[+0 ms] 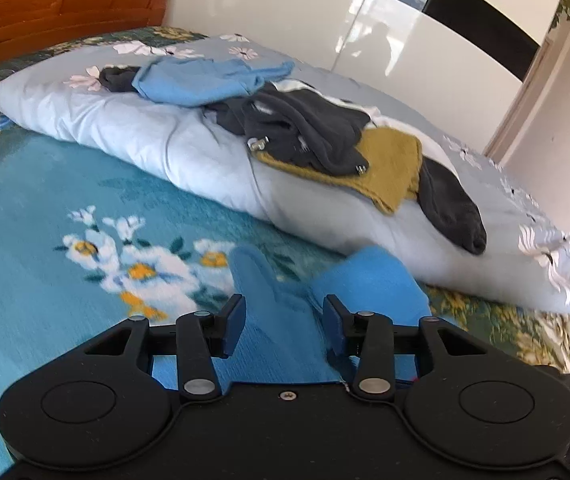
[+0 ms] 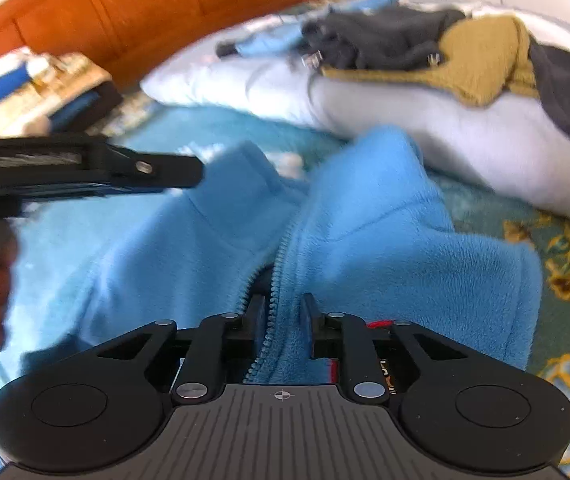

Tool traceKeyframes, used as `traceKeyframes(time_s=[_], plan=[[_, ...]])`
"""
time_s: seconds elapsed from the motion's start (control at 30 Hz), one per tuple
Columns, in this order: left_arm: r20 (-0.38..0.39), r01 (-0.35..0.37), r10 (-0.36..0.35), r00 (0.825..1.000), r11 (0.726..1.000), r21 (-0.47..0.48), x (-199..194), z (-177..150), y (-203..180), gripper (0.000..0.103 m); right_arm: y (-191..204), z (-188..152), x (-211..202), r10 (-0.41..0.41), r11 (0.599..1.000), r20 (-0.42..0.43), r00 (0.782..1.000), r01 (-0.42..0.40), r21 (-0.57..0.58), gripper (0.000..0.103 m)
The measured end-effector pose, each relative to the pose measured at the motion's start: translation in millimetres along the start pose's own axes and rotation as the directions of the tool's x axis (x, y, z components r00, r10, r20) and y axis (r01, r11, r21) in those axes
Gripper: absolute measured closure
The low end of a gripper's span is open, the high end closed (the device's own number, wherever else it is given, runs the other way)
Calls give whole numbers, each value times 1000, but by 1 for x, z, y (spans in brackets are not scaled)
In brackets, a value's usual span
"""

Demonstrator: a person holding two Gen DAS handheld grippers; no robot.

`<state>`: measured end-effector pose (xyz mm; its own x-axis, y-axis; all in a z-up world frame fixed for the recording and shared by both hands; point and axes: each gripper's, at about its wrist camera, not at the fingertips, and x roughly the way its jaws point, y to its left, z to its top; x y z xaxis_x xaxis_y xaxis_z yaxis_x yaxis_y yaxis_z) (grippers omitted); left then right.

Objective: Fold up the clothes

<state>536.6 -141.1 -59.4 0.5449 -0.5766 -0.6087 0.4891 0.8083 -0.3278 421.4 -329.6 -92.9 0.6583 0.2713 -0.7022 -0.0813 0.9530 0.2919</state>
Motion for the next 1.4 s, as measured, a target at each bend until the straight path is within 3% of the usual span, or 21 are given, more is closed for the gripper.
traceKeyframes(time_s=[0.1, 0.2, 0.3, 0.5, 0.57, 0.6, 0.67, 0.73, 0.97, 1.23, 1.4], plan=[[9, -9, 9, 1000, 1000, 4, 6, 11, 7, 54, -13, 10, -27, 38, 999, 107, 994, -39, 7, 77], [-22, -41, 41, 999, 999, -18, 25, 20, 15, 54, -34, 33, -29, -54, 999, 148, 988, 52, 18, 75], [-59, -60, 58, 997, 998, -34, 46, 23, 21, 51, -59, 54, -7, -104, 993, 95, 990, 98, 63, 74], [-156, -84, 73, 985, 994, -65, 84, 18, 28, 49, -84, 66, 34, -80, 985, 5, 997, 78, 157, 74], [-151, -73, 60, 987, 994, -84, 88, 14, 30, 55, -84, 65, 41, -74, 983, 1, 997, 73, 166, 74], [-146, -61, 47, 988, 994, -90, 89, 13, 31, 59, -84, 65, 42, -68, 983, -2, 998, 67, 170, 79], [-141, -41, 28, 990, 995, -89, 89, 11, 29, 90, -84, 63, 43, -67, 982, 0, 998, 66, 177, 86], [-126, -36, 28, 992, 997, -61, 86, 10, 22, 95, -83, 62, 40, -63, 982, 17, 998, 59, 178, 90], [29, 22, -21, 999, 999, -26, 37, 11, 2, 96, -67, 55, 3, -28, 990, 118, 993, 11, 143, 94], [141, 122, -126, 982, 992, 43, -57, 0, -28, 96, -37, 34, -78, 31, 999, 194, 981, -39, 37, 94], [168, 138, -160, 973, 981, 133, -117, -32, -53, 96, -17, 5, -133, 54, 998, 208, 977, -44, -51, 94]])
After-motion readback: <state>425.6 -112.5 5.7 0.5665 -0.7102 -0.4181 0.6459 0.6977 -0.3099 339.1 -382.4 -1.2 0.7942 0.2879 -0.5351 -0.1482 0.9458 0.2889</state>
